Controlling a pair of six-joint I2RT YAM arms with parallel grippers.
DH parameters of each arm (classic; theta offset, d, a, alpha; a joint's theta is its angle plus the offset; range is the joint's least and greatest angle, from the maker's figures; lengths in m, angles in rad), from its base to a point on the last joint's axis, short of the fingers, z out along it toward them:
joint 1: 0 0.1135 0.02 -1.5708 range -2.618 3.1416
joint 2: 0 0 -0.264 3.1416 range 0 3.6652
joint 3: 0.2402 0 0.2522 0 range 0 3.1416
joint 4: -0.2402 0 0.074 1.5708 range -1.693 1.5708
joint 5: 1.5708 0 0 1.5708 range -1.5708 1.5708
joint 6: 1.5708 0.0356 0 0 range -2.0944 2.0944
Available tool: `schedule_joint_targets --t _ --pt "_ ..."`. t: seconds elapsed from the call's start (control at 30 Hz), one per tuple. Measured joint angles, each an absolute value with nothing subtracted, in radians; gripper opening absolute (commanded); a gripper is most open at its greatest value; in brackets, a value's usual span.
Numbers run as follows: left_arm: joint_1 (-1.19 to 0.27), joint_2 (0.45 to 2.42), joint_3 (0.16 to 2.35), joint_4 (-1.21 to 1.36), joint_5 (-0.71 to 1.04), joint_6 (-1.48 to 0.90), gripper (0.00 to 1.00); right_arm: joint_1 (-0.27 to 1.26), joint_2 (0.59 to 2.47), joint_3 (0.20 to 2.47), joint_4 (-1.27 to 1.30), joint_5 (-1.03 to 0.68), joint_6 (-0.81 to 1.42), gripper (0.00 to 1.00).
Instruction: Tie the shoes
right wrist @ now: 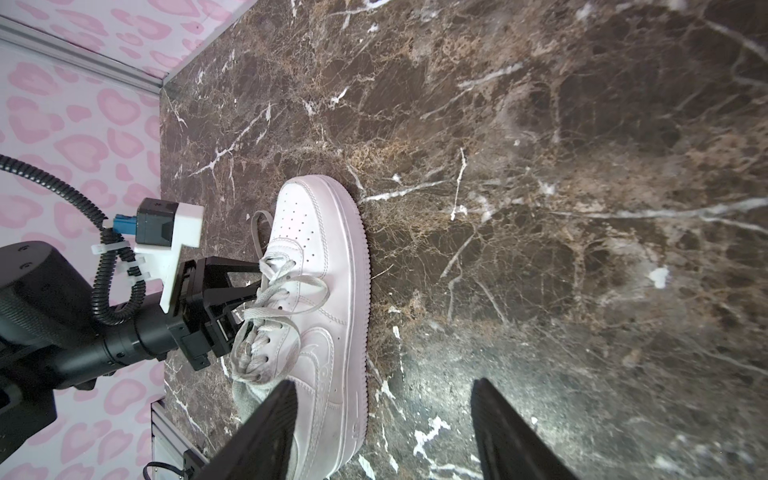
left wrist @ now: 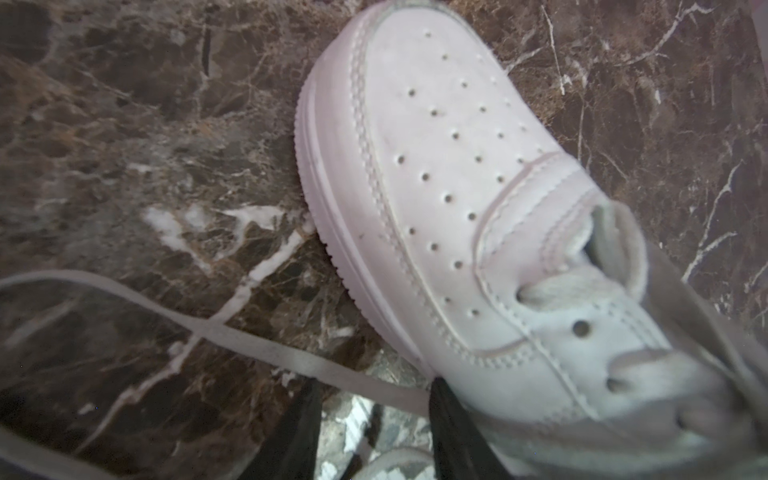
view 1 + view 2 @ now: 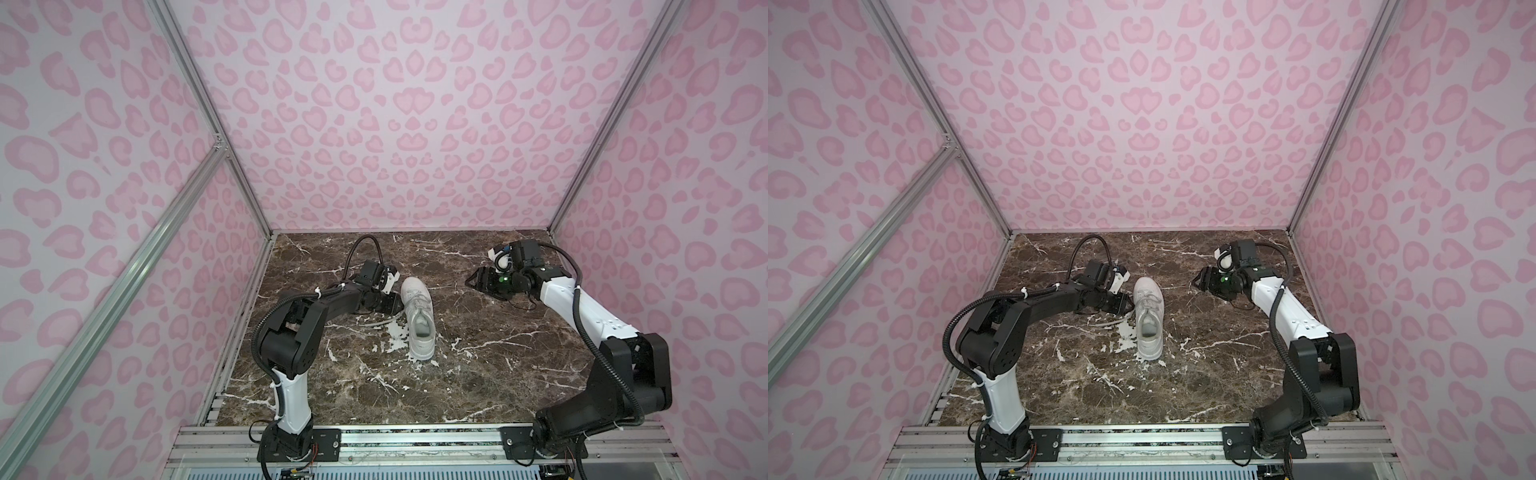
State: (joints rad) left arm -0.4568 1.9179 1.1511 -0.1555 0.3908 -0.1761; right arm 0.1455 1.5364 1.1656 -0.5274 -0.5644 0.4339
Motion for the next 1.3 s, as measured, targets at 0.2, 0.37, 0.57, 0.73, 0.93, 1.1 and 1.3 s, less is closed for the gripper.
schedule_joint_targets --t 0.2,0.37,0.57,0.73,0.93,1.1,1.3 --pt "-0.458 1.887 1.123 -0.132 0.398 -0.209 0.45 0.144 1.531 1.166 -0.533 -0.560 0.434 0.68" --pt "-0.457 1.859 1.104 -0.117 0.392 -0.224 0.45 0.145 1.525 1.163 -0.543 -0.558 0.434 0.68" --pt "-0.458 1.850 1.099 -0.112 0.404 -0.226 0.45 0.145 1.524 1.161 -0.544 -0.558 0.434 0.68" --pt "-0.459 1.843 1.085 -0.110 0.424 -0.223 0.45 0.146 1.524 1.161 -0.544 -0.558 0.434 0.68" --pt "-0.459 1.825 1.068 -0.110 0.430 -0.222 0.45 0.151 1.524 1.159 -0.543 -0.558 0.434 0.68" --pt "-0.461 1.815 1.056 -0.109 0.433 -0.223 0.45 0.155 1.525 1.158 -0.543 -0.558 0.435 0.68" --pt "-0.477 1.823 1.068 -0.107 0.439 -0.223 0.45 0.155 1.525 1.158 -0.543 -0.558 0.435 0.68"
